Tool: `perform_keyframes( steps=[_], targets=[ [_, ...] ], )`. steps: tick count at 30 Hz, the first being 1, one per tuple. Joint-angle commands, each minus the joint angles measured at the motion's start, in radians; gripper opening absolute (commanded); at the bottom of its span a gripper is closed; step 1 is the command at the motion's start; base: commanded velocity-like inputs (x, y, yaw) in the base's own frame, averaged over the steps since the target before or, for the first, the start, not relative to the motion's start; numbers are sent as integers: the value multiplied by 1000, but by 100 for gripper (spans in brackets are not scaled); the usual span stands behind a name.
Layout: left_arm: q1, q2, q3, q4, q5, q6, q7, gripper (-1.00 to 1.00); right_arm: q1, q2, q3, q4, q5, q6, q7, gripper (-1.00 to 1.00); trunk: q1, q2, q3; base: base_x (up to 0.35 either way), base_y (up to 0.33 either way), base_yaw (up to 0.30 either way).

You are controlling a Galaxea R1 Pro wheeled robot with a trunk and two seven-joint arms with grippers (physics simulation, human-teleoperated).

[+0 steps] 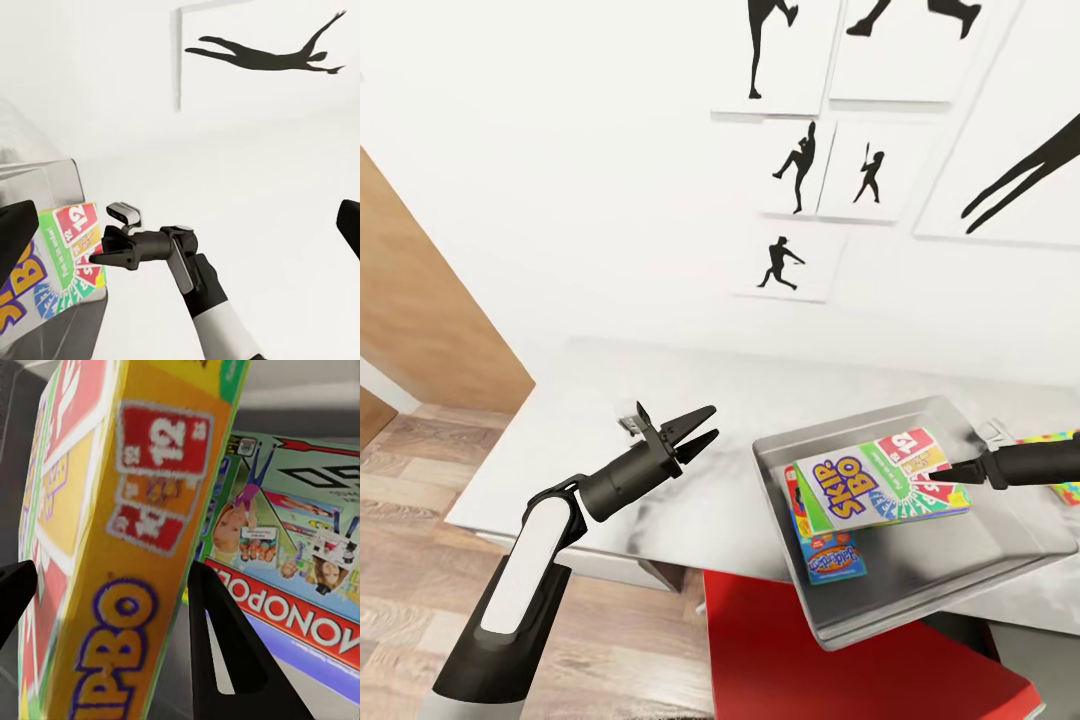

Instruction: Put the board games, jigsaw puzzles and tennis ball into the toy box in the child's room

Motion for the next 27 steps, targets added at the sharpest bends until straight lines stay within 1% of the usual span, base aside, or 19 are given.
perform_keyframes(
  steps=[1, 21, 22, 27],
  targets=[
    [-1, -1, 1, 0, 0, 4, -2, 100, -1, -1, 6, 2, 23, 10, -21, -100, 1, -2, -2, 0, 0, 0],
    [-2, -1, 1, 0, -1, 4, -2, 100, -4, -2, 1, 2, 22, 11, -28, -100, 1, -2, -5, 0, 0, 0],
    [-2, -1, 1, 0, -1, 4, -2, 100, -4, -2, 0, 2, 21, 11, -28, 100, 1, -2, -5, 0, 0, 0],
    [-2, -1, 0, 0, -1, 4, -2, 100, -5, -2, 0, 2, 21, 11, -28, 100, 1, -2, -5, 0, 0, 0]
  ],
)
